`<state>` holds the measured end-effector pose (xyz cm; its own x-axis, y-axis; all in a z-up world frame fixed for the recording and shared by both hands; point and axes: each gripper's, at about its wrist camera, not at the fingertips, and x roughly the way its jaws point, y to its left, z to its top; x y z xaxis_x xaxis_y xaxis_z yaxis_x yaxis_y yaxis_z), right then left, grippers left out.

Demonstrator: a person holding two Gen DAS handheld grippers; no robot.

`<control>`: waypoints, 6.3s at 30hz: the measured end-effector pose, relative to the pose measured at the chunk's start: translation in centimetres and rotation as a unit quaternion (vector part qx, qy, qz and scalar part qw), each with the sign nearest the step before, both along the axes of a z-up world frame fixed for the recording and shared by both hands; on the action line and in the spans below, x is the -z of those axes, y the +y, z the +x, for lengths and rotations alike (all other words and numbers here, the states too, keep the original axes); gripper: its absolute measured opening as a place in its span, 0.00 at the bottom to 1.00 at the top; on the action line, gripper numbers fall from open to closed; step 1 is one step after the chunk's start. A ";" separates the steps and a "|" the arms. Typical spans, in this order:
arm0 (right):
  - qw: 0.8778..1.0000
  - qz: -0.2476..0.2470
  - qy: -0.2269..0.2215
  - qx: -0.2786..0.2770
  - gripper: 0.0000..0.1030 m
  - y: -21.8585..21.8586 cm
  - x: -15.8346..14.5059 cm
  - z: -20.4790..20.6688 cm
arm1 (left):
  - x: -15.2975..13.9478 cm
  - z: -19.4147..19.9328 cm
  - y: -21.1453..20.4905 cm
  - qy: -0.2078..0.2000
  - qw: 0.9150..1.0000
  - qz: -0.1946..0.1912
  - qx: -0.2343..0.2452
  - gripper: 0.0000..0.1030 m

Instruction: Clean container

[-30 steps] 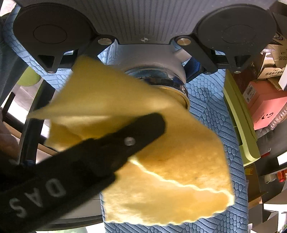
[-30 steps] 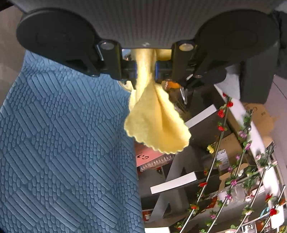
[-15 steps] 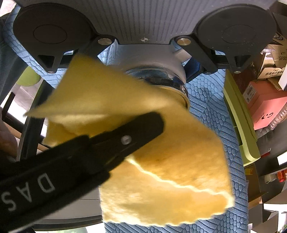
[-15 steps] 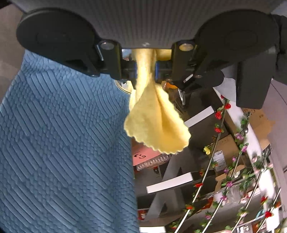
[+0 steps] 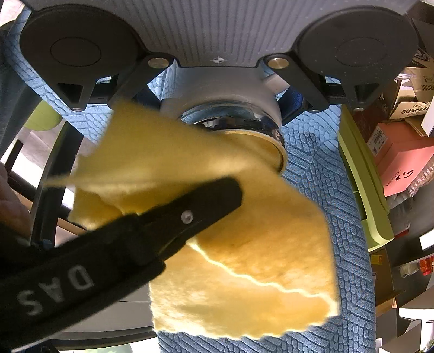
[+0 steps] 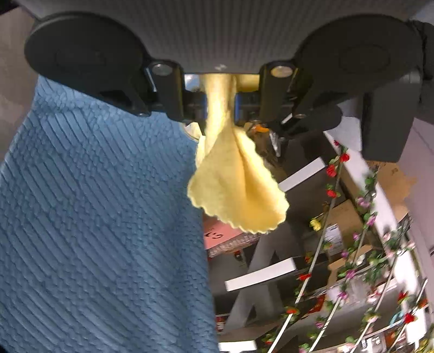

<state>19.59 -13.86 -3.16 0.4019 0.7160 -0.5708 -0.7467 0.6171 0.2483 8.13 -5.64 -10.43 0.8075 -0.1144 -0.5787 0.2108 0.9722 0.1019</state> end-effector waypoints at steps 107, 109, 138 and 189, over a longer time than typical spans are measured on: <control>0.912 0.213 0.299 0.183 0.16 -7.9 14.1 6.1 | 1.1 6.2 4.4 -0.002 1.000 0.002 -0.001 0.89; 0.913 0.233 0.287 0.171 0.16 -8.0 13.1 6.2 | 1.1 6.3 4.3 -0.002 1.000 0.002 -0.009 0.89; 0.915 0.225 0.293 0.164 0.16 -9.3 13.5 6.8 | 0.9 7.2 3.8 0.032 0.997 0.020 -0.070 0.92; 0.914 0.270 0.252 0.167 0.16 -7.2 10.7 5.3 | 0.2 5.4 3.4 0.048 0.994 0.028 -0.089 0.88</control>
